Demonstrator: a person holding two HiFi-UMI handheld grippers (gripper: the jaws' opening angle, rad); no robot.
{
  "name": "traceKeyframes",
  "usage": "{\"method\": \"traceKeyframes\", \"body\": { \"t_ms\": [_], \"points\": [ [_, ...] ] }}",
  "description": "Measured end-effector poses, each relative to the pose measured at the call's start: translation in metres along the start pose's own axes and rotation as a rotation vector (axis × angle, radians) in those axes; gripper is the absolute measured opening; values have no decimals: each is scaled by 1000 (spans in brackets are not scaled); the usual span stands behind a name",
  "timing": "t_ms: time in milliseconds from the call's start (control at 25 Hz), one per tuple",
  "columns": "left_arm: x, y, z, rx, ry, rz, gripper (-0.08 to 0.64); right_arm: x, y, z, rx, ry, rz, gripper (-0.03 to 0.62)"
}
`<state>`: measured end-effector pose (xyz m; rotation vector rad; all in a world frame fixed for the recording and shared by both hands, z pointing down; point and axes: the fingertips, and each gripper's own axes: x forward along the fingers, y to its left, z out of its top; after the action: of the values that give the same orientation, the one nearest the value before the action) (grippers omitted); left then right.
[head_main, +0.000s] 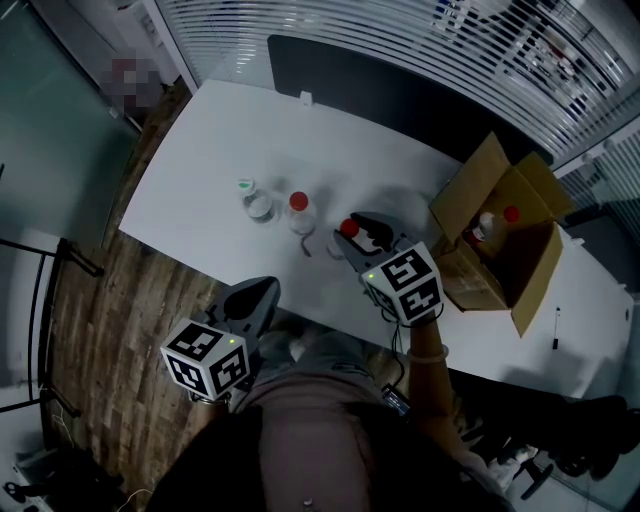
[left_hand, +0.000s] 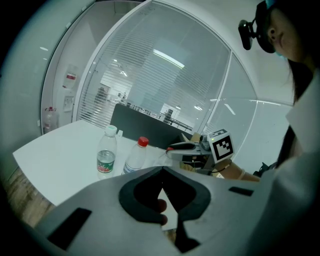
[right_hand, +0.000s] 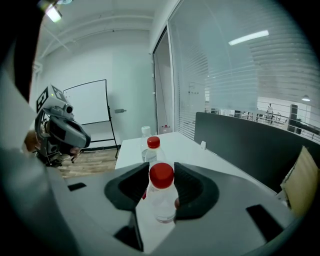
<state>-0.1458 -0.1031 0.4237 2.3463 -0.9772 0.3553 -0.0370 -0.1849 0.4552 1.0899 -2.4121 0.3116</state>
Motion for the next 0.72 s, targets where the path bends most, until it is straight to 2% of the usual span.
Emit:
{"method": "traceKeyframes", "body": {
  "t_ms": [360,720],
  "points": [
    [-7,-5,-2,15,3,-27,9,-13,8,7,-7,-24,-33,172],
    [-10,-15,-4,52,13,-107,9,-43,17,12,40,-60,-105,171]
  ]
}}
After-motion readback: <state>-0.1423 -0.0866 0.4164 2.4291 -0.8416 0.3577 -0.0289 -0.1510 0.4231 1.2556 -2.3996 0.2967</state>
